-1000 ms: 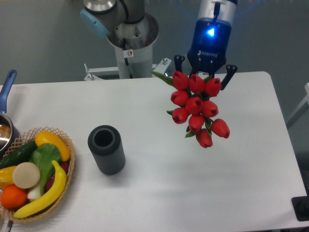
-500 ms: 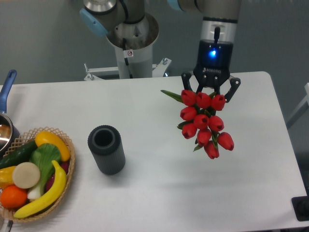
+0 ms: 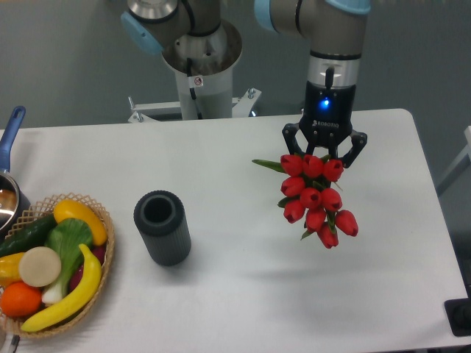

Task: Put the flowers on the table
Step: 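Lower the held tulips toward the table surface beside the vase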

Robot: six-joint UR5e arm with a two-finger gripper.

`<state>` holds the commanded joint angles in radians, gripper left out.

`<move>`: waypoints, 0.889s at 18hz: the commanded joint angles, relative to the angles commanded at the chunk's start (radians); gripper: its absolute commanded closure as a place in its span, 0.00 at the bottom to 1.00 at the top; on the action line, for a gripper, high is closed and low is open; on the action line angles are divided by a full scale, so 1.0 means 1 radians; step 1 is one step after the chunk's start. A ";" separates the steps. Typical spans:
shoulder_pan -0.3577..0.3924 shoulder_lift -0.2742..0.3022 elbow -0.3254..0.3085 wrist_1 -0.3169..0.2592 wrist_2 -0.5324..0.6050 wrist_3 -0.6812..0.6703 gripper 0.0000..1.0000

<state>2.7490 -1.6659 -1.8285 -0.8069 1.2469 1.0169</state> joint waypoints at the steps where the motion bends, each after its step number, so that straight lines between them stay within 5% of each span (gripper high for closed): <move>1: -0.002 -0.011 0.000 0.000 0.012 0.012 0.59; 16: -0.063 -0.143 0.009 -0.008 0.253 0.092 0.59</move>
<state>2.6861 -1.8085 -1.8193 -0.8145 1.5001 1.1091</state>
